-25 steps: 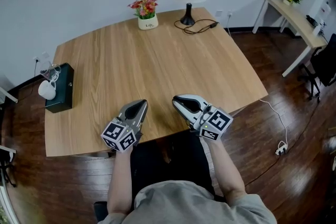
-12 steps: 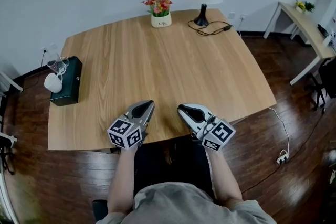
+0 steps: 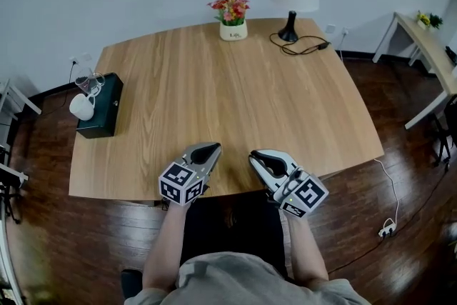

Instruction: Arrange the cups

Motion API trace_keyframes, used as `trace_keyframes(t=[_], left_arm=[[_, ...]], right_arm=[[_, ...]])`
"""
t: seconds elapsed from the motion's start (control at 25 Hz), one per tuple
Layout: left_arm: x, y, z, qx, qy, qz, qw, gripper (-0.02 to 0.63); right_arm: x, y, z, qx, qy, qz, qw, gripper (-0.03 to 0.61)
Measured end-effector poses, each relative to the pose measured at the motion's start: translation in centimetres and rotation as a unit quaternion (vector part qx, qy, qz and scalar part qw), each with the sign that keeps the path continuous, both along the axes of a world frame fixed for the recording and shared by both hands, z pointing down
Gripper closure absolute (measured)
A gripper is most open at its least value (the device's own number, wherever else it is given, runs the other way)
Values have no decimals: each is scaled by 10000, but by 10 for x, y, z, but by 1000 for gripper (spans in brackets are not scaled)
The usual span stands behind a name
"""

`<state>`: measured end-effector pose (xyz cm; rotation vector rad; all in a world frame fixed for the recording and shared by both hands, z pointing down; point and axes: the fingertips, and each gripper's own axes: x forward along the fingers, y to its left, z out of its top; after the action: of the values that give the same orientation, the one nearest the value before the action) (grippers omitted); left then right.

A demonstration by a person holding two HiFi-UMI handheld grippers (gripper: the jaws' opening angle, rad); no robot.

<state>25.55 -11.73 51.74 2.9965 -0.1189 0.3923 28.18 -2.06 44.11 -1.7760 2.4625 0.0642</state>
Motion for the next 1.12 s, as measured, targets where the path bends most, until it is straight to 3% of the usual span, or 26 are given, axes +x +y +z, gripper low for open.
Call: trace_keyframes(t=[1.12], left_arm=[[0, -1, -1, 11, -5, -32, 10000, 604]], right_arm=[[-1, 0, 4, -156, 67, -39, 9998, 552]])
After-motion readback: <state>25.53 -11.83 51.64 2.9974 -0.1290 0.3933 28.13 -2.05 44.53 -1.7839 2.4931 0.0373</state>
